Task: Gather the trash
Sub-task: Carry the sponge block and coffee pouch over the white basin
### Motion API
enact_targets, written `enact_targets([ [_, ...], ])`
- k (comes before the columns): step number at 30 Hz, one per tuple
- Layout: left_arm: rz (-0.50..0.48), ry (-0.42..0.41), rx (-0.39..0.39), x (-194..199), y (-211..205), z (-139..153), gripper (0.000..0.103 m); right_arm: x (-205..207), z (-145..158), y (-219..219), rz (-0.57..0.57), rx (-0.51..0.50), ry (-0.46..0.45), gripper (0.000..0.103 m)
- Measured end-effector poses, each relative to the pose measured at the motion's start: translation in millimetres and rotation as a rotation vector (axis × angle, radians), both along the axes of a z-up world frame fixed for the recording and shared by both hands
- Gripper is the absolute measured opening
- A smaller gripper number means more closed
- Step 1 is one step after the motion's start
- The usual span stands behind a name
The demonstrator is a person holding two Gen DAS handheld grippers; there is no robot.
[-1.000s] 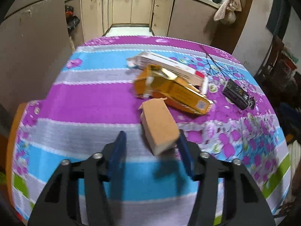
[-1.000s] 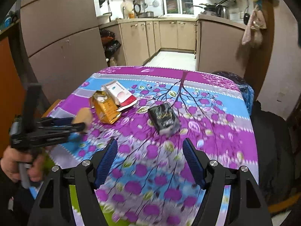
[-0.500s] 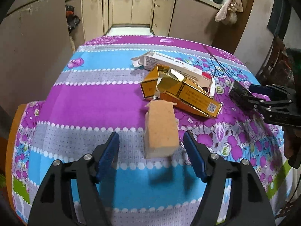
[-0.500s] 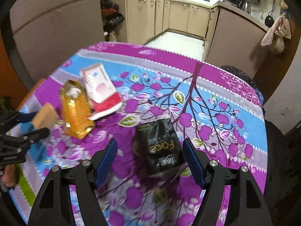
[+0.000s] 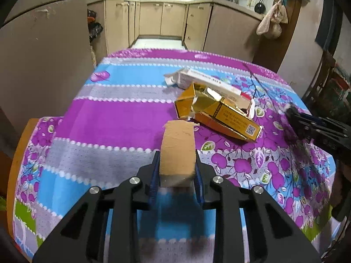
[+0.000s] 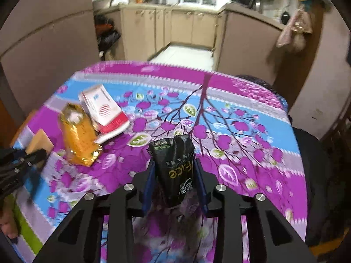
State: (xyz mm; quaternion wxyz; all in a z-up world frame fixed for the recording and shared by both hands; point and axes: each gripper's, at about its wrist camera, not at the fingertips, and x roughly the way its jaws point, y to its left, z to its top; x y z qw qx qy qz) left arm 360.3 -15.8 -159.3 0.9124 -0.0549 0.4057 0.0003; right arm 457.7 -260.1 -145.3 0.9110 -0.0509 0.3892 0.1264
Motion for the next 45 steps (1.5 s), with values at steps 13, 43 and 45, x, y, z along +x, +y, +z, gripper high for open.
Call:
enact_targets([
  [13, -0.145, -0.253, 0.027, -85, -53, 79, 0.026, -182, 76, -18, -0.275, 0.057, -0.273, 0.034],
  [43, -0.822, -0.237, -0.029, -156, -361, 133, 0.026, -398, 137, -284, -0.82, -0.012, -0.198, 0.036],
  [45, -0.851, -0.191, -0.019, -150, -381, 130, 0.026, -396, 130, -306, -0.828, 0.024, -0.147, 0.036],
])
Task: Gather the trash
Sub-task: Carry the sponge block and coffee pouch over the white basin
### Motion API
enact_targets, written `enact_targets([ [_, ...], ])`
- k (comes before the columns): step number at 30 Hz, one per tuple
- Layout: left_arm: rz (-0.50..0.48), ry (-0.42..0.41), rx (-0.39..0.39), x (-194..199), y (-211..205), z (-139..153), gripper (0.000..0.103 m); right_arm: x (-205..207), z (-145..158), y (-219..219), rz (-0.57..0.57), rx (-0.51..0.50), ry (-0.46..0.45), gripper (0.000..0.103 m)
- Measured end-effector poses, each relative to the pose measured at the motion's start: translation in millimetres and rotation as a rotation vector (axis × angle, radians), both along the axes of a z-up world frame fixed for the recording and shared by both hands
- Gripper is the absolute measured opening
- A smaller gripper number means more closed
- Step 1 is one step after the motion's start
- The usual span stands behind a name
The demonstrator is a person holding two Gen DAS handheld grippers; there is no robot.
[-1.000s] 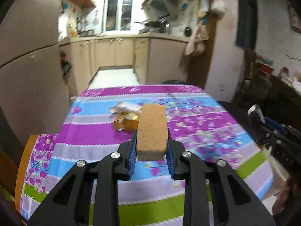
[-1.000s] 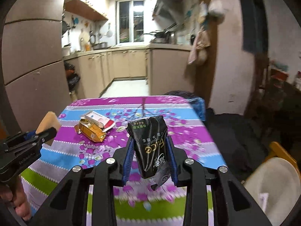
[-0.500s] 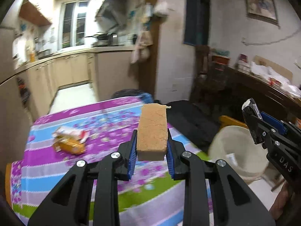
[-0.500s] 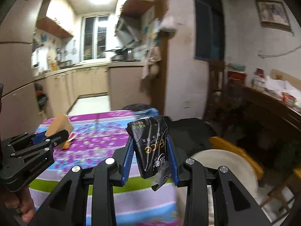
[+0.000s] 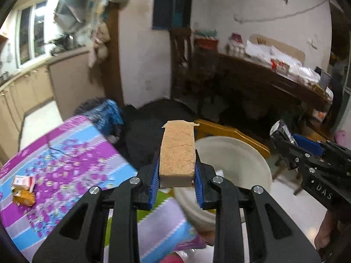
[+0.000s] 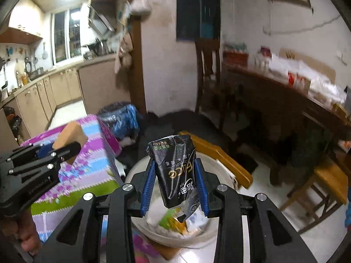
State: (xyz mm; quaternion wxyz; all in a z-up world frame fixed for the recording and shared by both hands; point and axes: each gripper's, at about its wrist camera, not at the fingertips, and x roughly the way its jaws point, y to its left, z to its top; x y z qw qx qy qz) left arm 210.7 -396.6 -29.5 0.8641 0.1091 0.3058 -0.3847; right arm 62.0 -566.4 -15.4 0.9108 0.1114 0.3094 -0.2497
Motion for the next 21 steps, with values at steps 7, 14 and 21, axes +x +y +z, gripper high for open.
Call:
enact_targets([
  [7, -0.066, 0.121, 0.115, 16, -50, -26, 0.026, 25, -24, -68, -0.001, 0.152, 0.135, 0.036],
  [14, -0.105, 0.206, 0.21, 26, -85, -53, 0.026, 53, -57, -101, -0.013, 0.218, 0.237, 0.036],
  [21, -0.09, 0.231, 0.249, 35, -95, -63, 0.026, 67, -77, -114, -0.021, 0.25, 0.266, 0.036],
])
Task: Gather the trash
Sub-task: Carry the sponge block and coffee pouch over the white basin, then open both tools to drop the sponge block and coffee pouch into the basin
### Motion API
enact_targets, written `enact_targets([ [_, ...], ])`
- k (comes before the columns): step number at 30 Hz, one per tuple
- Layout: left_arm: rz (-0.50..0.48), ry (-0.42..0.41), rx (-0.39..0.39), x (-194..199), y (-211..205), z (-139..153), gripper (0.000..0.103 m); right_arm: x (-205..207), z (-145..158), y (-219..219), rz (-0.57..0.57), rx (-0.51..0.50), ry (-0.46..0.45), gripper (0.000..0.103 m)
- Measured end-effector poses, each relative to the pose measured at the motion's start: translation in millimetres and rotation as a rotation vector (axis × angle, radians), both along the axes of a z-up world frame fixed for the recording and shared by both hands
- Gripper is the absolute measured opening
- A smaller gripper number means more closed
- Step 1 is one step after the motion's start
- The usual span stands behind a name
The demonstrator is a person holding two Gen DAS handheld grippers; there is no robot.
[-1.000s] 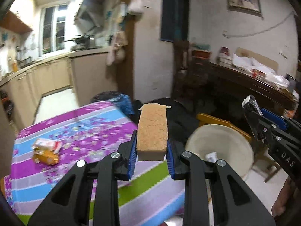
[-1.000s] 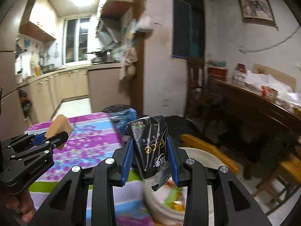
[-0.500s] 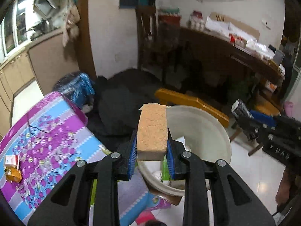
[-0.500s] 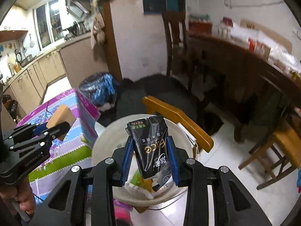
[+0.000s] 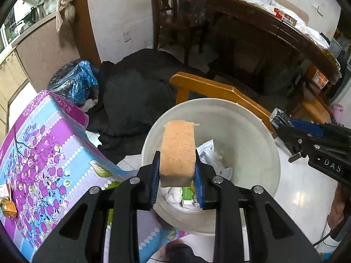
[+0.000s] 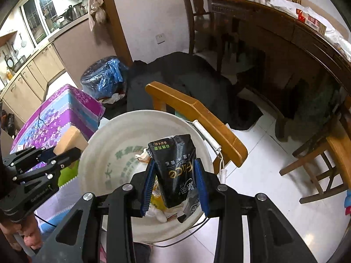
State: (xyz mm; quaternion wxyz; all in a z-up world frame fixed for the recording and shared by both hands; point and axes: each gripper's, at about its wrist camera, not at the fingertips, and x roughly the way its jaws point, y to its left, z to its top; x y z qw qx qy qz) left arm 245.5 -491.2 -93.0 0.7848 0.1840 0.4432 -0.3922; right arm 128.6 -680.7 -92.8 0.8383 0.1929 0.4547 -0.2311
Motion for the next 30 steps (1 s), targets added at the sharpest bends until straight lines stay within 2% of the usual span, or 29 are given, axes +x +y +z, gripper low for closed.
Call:
enact_targets([
  [14, 0.031, -0.013, 0.011, 8, -4, 0, 0.027, 2, -8, 2, 0.019, -0.011, 0.0, 0.04],
  [16, 0.037, -0.016, 0.02, 10, -3, -1, 0.04, 2, -8, 2, 0.012, -0.012, -0.009, 0.049],
  [18, 0.046, -0.023, 0.019, 10, -3, -1, 0.057, 1, -8, 0, 0.011, -0.005, -0.019, 0.056],
  [20, 0.05, -0.026, 0.016, 11, -2, -1, 0.063, 0, -8, -2, 0.01, -0.001, -0.024, 0.061],
  [30, 0.07, -0.031, 0.024, 12, -2, -4, 0.063, -2, -9, -4, 0.007, 0.002, -0.039, 0.061],
])
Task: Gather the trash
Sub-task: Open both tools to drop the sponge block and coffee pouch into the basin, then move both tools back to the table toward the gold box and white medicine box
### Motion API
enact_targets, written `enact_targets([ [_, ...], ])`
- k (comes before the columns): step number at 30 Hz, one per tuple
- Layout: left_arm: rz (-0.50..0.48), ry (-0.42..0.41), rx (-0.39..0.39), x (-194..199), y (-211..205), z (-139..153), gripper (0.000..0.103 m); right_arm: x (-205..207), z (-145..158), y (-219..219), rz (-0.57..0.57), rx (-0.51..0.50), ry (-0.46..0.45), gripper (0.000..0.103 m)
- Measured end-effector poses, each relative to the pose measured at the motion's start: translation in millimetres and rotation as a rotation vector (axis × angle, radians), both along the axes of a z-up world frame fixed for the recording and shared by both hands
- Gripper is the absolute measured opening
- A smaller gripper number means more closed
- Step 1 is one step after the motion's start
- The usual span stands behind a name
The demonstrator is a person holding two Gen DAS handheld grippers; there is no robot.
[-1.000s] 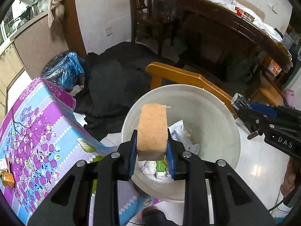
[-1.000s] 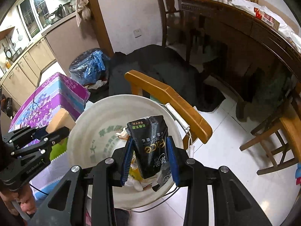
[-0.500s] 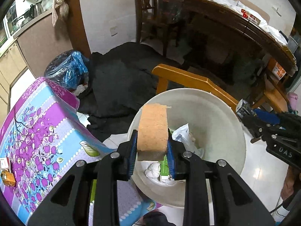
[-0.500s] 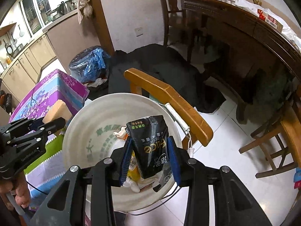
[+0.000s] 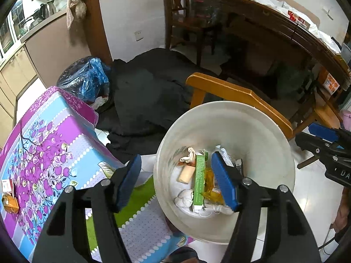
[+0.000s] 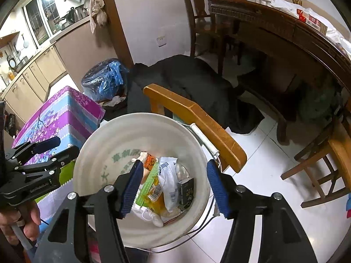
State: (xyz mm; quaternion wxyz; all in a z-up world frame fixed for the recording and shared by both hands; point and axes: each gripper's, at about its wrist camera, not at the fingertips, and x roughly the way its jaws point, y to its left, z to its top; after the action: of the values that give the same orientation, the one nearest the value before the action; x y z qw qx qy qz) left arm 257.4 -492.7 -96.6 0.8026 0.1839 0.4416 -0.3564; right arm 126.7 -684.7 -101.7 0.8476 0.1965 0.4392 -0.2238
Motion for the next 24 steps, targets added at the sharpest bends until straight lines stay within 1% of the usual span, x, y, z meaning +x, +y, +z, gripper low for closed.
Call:
enact_targets([
  [8, -0.008, -0.004, -0.008, -2, 4, 4, 0.063, -2, 2, 2, 0.002, -0.001, -0.01, 0.061],
  [10, -0.002, -0.016, -0.015, -5, 11, 7, 0.064, -7, 14, 12, 0.008, -0.056, -0.057, 0.061],
  [11, 0.002, -0.033, -0.034, -9, 24, 11, 0.066, -14, 26, 28, 0.034, -0.104, -0.113, 0.063],
  [12, 0.003, -0.045, -0.053, -12, 34, 13, 0.071, -22, 34, 44, 0.06, -0.137, -0.169, 0.071],
  [13, -0.001, -0.067, -0.07, -16, 51, 14, 0.073, -35, 41, 68, 0.095, -0.175, -0.246, 0.08],
  [15, 0.011, -0.108, -0.079, -19, 86, 14, 0.075, -52, 39, 105, 0.142, -0.211, -0.327, 0.082],
  [17, 0.077, -0.131, -0.072, -11, 137, 7, 0.075, -66, 29, 140, 0.185, -0.221, -0.385, 0.082],
  [18, 0.109, -0.131, -0.075, -5, 157, 6, 0.075, -71, 20, 159, 0.217, -0.208, -0.413, 0.082],
  [19, 0.151, -0.127, -0.079, 3, 183, 4, 0.075, -72, 14, 171, 0.24, -0.196, -0.424, 0.082],
  [20, 0.209, -0.131, -0.076, 13, 218, 1, 0.075, -70, 4, 191, 0.28, -0.186, -0.434, 0.082],
  [21, 0.25, -0.138, -0.072, 20, 241, 1, 0.075, -65, -3, 207, 0.319, -0.177, -0.438, 0.082],
  [23, 0.365, -0.128, -0.074, 44, 304, 0, 0.075, -45, -10, 239, 0.434, -0.137, -0.437, 0.082],
  [24, 0.419, -0.119, -0.074, 54, 332, 0, 0.075, -33, -12, 254, 0.488, -0.132, -0.426, 0.082],
])
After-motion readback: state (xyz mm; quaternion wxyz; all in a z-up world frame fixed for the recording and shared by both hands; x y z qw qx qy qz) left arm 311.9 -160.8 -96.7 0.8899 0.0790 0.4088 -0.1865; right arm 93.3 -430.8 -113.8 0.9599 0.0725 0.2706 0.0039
